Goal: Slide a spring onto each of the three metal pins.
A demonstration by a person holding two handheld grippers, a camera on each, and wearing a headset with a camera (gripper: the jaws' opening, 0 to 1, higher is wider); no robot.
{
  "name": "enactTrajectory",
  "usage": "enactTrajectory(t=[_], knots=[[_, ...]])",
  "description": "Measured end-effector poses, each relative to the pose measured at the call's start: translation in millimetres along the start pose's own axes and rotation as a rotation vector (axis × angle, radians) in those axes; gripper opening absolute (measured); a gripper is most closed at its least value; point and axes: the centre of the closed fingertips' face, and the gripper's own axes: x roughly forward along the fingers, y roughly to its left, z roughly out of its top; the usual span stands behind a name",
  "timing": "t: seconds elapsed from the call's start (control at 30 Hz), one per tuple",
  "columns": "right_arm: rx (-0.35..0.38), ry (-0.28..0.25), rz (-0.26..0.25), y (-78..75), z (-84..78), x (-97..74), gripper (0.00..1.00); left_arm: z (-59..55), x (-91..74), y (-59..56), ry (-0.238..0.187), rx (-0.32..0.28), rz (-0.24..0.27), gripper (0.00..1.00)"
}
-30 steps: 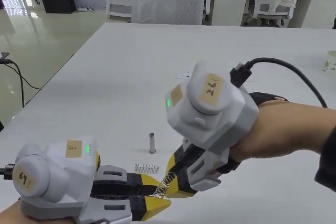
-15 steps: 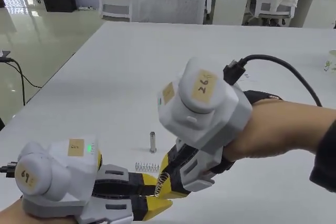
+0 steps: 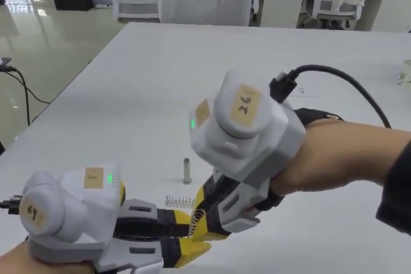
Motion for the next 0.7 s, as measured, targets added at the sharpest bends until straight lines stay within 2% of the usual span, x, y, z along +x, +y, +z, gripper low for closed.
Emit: enactTrajectory(t=[0.7], knots=[[0.021,-0.002,-0.023,-11.6,-5.4,-2.6,0.08,0.8,-1.6,8.0,-0.022,-0.04,0.025,0.08]])
